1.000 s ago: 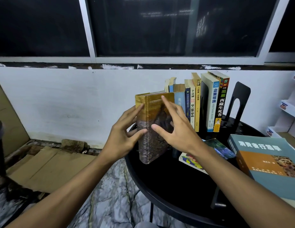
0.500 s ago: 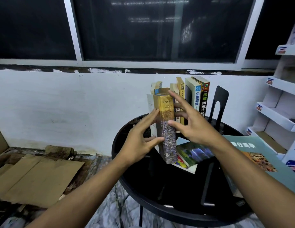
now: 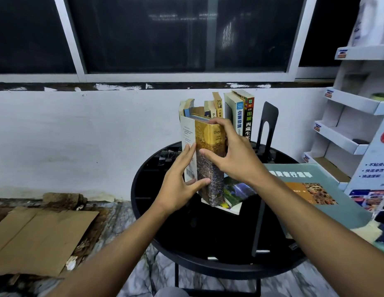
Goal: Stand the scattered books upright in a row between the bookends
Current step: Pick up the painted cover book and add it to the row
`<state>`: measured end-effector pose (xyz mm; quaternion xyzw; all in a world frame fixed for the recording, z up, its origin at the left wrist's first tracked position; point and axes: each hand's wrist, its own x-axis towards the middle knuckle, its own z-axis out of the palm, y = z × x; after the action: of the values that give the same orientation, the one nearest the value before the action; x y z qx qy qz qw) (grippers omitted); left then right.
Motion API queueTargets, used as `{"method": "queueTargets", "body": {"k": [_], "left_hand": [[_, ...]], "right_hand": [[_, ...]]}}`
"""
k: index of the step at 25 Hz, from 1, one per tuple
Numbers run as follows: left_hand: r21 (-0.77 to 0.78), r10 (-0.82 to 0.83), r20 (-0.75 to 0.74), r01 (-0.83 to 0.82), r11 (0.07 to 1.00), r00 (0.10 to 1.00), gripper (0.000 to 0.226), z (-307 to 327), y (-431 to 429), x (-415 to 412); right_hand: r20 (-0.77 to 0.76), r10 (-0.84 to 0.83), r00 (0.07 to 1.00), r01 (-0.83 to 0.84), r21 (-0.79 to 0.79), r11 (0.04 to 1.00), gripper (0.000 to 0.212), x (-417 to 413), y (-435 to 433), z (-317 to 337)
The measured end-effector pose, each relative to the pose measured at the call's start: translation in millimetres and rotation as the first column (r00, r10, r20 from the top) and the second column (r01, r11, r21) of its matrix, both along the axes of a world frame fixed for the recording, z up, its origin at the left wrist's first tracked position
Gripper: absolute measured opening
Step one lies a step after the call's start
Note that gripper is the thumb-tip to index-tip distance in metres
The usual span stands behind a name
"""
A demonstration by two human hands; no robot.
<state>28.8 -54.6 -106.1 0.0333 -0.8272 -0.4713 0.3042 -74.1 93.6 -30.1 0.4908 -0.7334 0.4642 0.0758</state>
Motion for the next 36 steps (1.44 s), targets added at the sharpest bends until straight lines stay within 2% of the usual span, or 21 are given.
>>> {"method": "queueTargets", "body": {"k": [3, 7, 11, 14, 18, 23, 29, 32, 36], "left_hand": [[0.030, -0.029, -0.006, 0.029, 0.999, 1.000, 0.096, 1, -2, 0], [0.031, -0.087, 0.006, 0.087, 0.996, 0.996, 0.090, 15, -3, -6], [-0.033, -0.085, -0.016, 0.084, 0.996, 0.996, 0.058, 38, 2, -32], [-0.137, -0.009, -0.063, 0.000, 0.991, 0.998, 0.043, 58, 0, -62], [-0.281, 0.120, -0.090, -0.141, 0.949, 0.989, 0.052, 87, -1, -106], [-0.463, 0.215, -0.058, -0.217, 0.860, 0.975, 0.061, 120, 3, -154], [-0.679, 0.251, 0.044, -0.155, 0.718, 0.967, 0.067, 141, 14, -200], [-0.736, 0.295, 0.085, -0.140, 0.662, 0.952, 0.065, 143, 25, -208], [-0.702, 0.301, 0.028, -0.196, 0.684, 0.953, 0.048, 136, 29, -212]], "right_hand": [[-0.045, -0.075, 0.996, 0.072, -0.070, 0.995, 0.055, 4, -6, -2], [-0.032, -0.158, 0.987, 0.153, -0.129, 0.980, 0.053, 7, 0, 4], [-0.062, -0.264, 0.963, 0.245, -0.217, 0.945, 0.051, 0, 23, 28], [-0.100, -0.353, 0.930, 0.325, -0.223, 0.919, 0.050, -6, 45, 47], [-0.169, -0.440, 0.882, 0.415, -0.166, 0.895, 0.048, -14, 75, 66], [-0.255, -0.462, 0.849, 0.456, -0.085, 0.886, 0.047, -29, 96, 71], [-0.290, -0.486, 0.824, 0.488, -0.070, 0.870, 0.042, -63, 97, 65], [-0.318, -0.486, 0.814, 0.494, -0.060, 0.867, 0.042, -81, 88, 59], [-0.348, -0.528, 0.774, 0.537, -0.080, 0.840, 0.043, -106, 76, 52]]}}
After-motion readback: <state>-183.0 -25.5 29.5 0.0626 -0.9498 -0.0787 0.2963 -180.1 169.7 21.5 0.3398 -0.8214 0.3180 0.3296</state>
